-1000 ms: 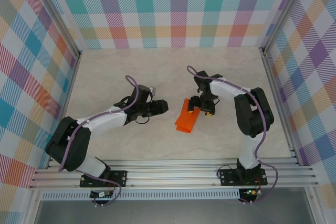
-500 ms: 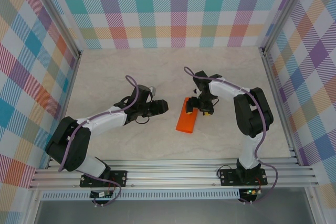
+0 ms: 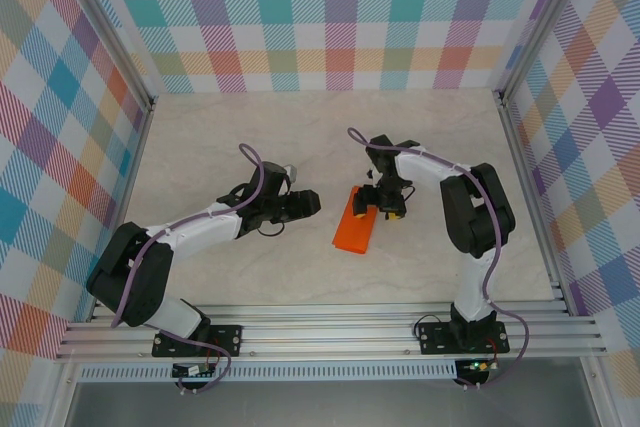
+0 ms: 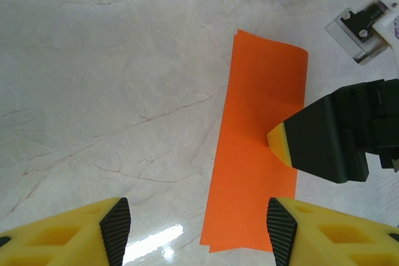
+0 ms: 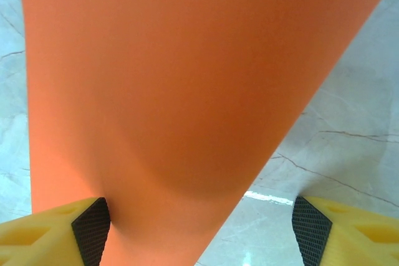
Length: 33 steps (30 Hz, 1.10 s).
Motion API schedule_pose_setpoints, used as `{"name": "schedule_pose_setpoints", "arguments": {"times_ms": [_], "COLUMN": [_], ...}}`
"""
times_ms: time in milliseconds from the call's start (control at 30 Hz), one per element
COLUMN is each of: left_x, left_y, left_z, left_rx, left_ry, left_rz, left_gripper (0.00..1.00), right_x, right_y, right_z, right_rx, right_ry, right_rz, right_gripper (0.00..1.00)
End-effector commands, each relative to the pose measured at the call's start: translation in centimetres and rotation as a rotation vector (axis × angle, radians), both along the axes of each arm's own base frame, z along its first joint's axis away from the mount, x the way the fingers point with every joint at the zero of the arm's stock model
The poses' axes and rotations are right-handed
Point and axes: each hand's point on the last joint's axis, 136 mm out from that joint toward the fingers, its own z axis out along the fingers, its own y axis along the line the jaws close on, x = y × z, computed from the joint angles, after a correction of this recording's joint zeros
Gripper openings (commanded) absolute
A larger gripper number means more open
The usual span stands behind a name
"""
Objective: Fold a paper plane with a square sheet of paper (pick it up from the middle)
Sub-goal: Fold a square sheet of paper at the center of the table.
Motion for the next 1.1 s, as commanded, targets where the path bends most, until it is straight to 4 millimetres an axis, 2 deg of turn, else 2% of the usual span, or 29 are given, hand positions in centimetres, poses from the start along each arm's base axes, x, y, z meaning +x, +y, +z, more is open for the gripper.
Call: {"name": "schedule_pose_setpoints", "arguments": {"times_ms": [0, 233, 667, 1067], "left_x": [-0.4, -0.2, -0.2, -0.3], "left_y": [-0.6, -0.7, -0.9, -1.0], "left_z": [0.4, 0.6, 0.5, 0.4], "left_rx": [0.001, -0.001, -0.007, -0.009], "left_ry": [-0.024, -0.03, -0.022, -0.019], "left_rz": [-0.032, -0.031, -0.041, -0.043], "left_gripper": [0.62, 0.62, 0.62, 0.62], "right_x": [-0.4, -0.4, -0.1, 0.0], "right_y": [0.0, 0.2, -1.0, -0.4], "right_z": [0.1, 1.2, 0.3, -0.1], "right_rx": [-0.005, 0.025, -0.029, 0.006], "right_ry": [0.017, -0.005, 0.014, 0.031], "right_rz": [0.036, 0.082, 0.028, 0.008], "right_gripper": [0.79, 0.78, 0.78, 0.78]}}
